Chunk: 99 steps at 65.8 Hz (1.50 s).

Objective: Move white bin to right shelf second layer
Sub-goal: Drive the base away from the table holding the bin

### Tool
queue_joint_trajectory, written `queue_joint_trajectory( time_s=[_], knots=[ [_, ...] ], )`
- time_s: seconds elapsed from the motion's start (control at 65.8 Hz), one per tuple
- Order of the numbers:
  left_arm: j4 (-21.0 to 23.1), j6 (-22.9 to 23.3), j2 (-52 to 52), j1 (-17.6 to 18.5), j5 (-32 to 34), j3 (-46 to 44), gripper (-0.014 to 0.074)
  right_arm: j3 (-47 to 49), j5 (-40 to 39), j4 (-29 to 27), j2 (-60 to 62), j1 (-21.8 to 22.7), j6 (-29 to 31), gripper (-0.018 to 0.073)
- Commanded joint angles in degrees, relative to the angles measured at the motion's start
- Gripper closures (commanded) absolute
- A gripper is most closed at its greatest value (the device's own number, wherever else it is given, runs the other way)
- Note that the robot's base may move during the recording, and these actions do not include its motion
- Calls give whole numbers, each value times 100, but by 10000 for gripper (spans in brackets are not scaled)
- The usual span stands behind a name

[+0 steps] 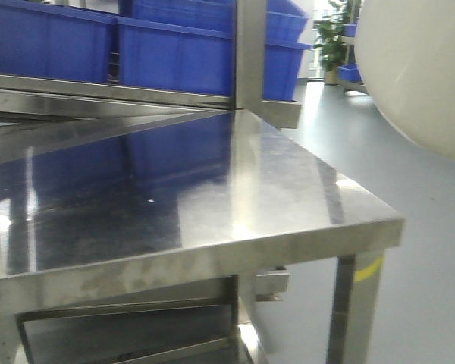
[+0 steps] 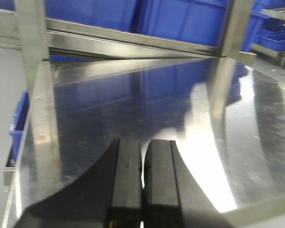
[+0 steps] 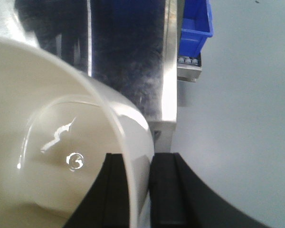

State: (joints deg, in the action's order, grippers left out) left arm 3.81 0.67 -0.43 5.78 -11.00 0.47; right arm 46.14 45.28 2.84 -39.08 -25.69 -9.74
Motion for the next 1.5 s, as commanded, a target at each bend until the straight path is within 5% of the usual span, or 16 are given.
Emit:
queue_joint_trajectory(
  time_s=[0.0,1.489],
  knots=[
    [12,56,-120,15,507,156,512,168,-499,58,28,7,8,503],
    [12,56,-120,15,507,156,512,168,-499,58,28,7,8,503]
  ],
)
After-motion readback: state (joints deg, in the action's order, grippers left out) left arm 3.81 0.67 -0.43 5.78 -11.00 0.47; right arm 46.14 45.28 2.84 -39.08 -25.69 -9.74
